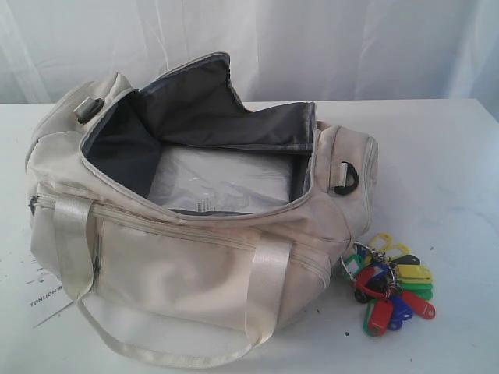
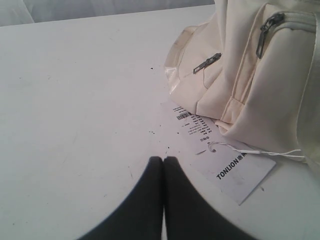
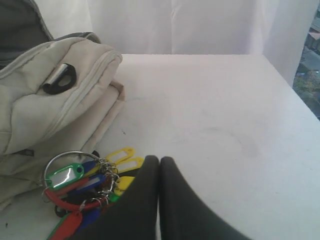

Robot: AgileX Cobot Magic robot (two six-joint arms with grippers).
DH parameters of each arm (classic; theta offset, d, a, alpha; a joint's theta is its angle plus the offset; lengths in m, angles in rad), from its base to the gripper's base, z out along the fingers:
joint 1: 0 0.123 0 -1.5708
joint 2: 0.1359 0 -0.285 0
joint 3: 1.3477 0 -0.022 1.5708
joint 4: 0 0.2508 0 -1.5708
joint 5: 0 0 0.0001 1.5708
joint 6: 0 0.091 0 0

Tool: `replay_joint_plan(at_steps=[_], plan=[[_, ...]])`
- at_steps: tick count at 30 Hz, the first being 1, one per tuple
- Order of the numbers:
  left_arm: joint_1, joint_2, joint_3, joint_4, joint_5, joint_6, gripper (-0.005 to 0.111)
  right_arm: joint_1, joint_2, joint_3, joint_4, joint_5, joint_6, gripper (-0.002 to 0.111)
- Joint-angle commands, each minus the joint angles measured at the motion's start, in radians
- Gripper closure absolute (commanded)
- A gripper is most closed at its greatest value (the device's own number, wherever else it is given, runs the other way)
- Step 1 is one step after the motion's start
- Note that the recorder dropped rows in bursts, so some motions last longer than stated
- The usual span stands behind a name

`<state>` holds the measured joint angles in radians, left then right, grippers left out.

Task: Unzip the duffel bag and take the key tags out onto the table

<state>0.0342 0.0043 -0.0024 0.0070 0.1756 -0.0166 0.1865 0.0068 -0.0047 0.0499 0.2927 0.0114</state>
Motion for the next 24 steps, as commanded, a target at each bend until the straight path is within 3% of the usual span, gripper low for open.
replay_joint_plan(at_steps=[1, 24], plan=[[0.001, -0.004, 0.002, -0.001, -0.005, -0.006, 0.107, -0.064, -0.007, 0.005, 0.015, 0.007, 0.001, 0.108], [0.001, -0.004, 0.002, -0.001, -0.005, -0.006, 0.107, -0.076, -0.007, 0.005, -0.077, 0.024, 0.001, 0.108]])
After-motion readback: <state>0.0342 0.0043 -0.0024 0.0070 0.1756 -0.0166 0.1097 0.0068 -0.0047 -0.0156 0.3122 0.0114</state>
